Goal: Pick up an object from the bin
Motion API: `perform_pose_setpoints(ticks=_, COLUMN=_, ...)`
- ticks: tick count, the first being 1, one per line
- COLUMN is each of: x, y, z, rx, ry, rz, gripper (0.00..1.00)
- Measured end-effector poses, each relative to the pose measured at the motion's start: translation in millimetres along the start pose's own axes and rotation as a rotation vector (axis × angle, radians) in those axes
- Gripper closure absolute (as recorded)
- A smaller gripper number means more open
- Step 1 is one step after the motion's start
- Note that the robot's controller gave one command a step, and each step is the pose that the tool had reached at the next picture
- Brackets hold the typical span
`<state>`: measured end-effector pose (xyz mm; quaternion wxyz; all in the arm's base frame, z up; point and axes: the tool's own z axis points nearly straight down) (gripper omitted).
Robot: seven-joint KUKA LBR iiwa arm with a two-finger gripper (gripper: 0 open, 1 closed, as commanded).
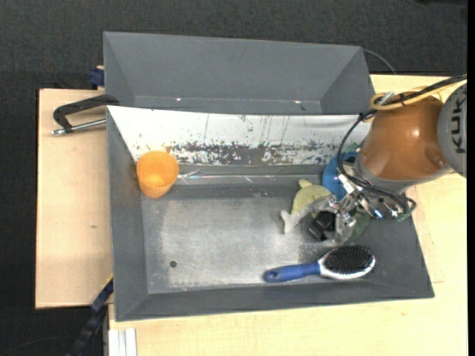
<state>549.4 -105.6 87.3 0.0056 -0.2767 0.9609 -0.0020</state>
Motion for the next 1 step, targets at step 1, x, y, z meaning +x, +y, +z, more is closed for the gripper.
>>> perform_pose_setpoints(ticks=1, x=-9.0, y=9.6, z=-180.5, rx=0.003, ry=-0.003, rz=0.007, gripper=1.00)
